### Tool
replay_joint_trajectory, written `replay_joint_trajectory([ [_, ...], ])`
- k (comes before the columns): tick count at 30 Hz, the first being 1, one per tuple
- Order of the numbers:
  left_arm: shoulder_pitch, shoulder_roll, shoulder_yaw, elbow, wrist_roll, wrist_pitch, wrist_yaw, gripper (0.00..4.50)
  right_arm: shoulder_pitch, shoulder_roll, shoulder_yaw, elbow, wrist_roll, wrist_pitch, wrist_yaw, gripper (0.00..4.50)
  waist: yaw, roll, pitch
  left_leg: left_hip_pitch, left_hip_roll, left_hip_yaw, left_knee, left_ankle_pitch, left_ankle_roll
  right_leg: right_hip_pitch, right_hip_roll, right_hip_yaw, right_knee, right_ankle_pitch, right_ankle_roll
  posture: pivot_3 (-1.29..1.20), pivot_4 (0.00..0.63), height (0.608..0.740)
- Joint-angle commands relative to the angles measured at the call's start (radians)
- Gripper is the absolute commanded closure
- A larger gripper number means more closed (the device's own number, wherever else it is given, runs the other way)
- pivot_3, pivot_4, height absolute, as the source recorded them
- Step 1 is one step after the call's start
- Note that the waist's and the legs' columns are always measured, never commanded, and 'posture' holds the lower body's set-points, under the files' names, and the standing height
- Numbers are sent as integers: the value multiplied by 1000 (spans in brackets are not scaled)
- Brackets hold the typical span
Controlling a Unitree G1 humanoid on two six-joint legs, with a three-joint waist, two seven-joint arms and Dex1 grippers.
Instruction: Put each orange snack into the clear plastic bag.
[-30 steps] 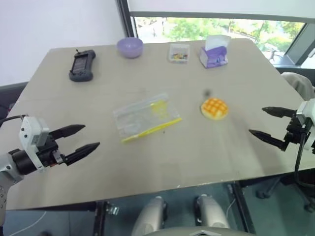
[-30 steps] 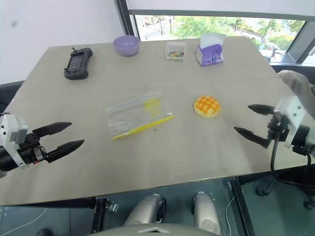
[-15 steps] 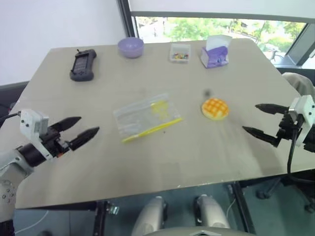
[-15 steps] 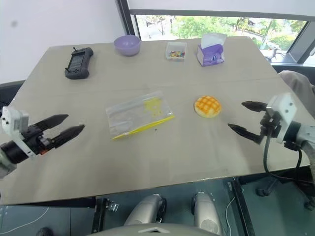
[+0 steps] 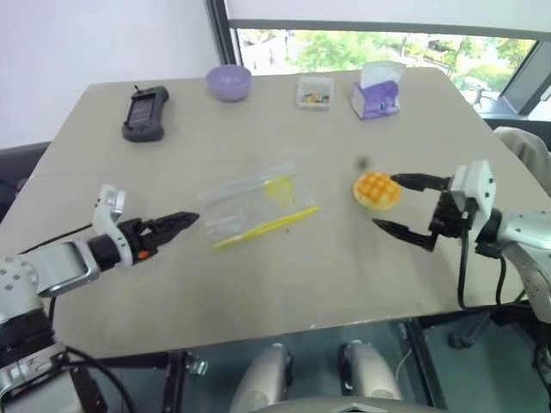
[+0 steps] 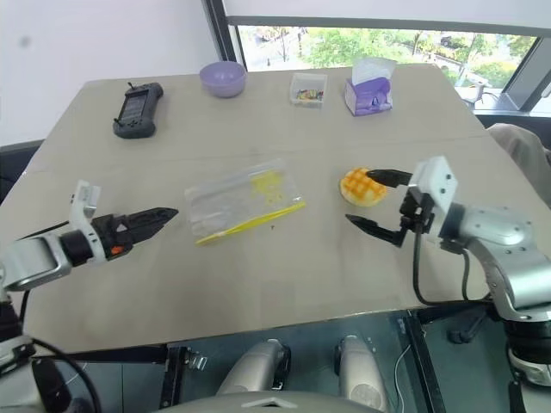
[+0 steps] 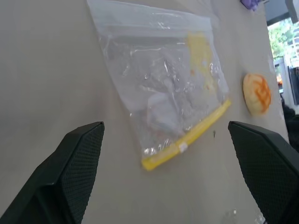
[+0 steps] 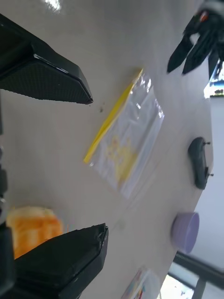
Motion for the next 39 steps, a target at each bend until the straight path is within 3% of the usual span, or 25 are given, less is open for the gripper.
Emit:
replay_joint_trajectory([
  [1,-106,-32,47,117,50,67,99,0,-12,19,23,-77,5,18,-27,28,2,0,0,0,0,0,0,0,0,0,0,0,0,0,0,0,150,740],
  [8,-229,-31,-31,345,64,77,149,0,58,40,29,-130,-25,5,-72,28,3,-1,-1,0,-2,0,0,0,-1,-1,-1,1,1,0,0,0,150,740],
  [16,-399,-38,-178,577,48,77,47,0,145,53,3,-174,-60,-26,-129,28,23,-1,-1,0,-4,-1,1,1,-2,-1,-2,0,4,0,0,0,150,740],
  [23,-473,-77,-168,698,80,64,-106,0,197,75,4,-187,-84,-44,-169,28,5,-3,0,-1,-4,-1,1,1,-3,-2,-1,1,5,0,0,0,150,740],
  [31,-459,-154,-112,730,131,-24,-199,0,232,87,3,-185,-119,-70,-192,28,-2,-3,0,0,-4,-1,1,1,-3,-2,-1,1,5,0,0,0,150,740],
  [39,-422,-242,-89,579,197,-51,-95,0,242,88,9,-160,-159,-119,-199,28,-1,-3,0,0,-4,-1,1,1,-3,-2,-2,1,6,0,0,0,150,740],
])
